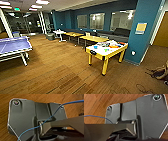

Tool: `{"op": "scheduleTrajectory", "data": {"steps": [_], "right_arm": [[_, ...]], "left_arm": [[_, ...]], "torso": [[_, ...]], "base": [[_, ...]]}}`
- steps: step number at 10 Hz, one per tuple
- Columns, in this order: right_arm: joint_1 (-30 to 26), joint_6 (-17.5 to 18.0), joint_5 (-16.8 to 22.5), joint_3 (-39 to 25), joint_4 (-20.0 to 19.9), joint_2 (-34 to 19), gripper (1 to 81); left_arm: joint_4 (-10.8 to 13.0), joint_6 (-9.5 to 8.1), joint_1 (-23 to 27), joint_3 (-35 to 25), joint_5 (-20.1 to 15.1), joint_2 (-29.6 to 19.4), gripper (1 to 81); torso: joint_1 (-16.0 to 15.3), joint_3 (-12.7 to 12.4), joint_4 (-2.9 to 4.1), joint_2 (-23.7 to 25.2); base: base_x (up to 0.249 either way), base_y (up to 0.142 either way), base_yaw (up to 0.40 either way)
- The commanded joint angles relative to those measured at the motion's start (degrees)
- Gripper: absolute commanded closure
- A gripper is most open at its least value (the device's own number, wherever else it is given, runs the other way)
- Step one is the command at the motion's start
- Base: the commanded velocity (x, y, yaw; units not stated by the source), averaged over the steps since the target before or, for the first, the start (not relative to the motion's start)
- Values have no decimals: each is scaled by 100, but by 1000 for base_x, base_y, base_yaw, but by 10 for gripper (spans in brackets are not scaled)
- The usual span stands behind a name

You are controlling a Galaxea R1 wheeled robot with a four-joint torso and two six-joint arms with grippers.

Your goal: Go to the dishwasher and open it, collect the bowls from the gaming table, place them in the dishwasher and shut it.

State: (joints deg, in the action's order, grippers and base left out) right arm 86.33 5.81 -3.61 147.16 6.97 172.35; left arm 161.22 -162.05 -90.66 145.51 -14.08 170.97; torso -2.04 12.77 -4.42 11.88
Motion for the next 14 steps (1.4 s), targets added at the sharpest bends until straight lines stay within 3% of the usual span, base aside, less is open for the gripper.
{"op": "scheduleTrajectory", "data": {"steps": [1, 6, 14], "right_arm": [[-287, -19, 255, -57, 50, 21, 10], [-305, -19, 255, -57, 50, 30, 10], [-278, -19, 255, -57, 41, 30, 10]], "left_arm": [[378, -295, 193, -66, -403, -10, 10], [378, -295, 184, -49, -420, -10, 10], [378, -295, 193, -49, -420, -2, 10]], "torso": [[0, 0, 0, 0], [0, -2, 0, 0], [11, -2, 0, 6]], "base": [[0, 0, 0], [19, 0, 0], [160, 0, 0]]}}
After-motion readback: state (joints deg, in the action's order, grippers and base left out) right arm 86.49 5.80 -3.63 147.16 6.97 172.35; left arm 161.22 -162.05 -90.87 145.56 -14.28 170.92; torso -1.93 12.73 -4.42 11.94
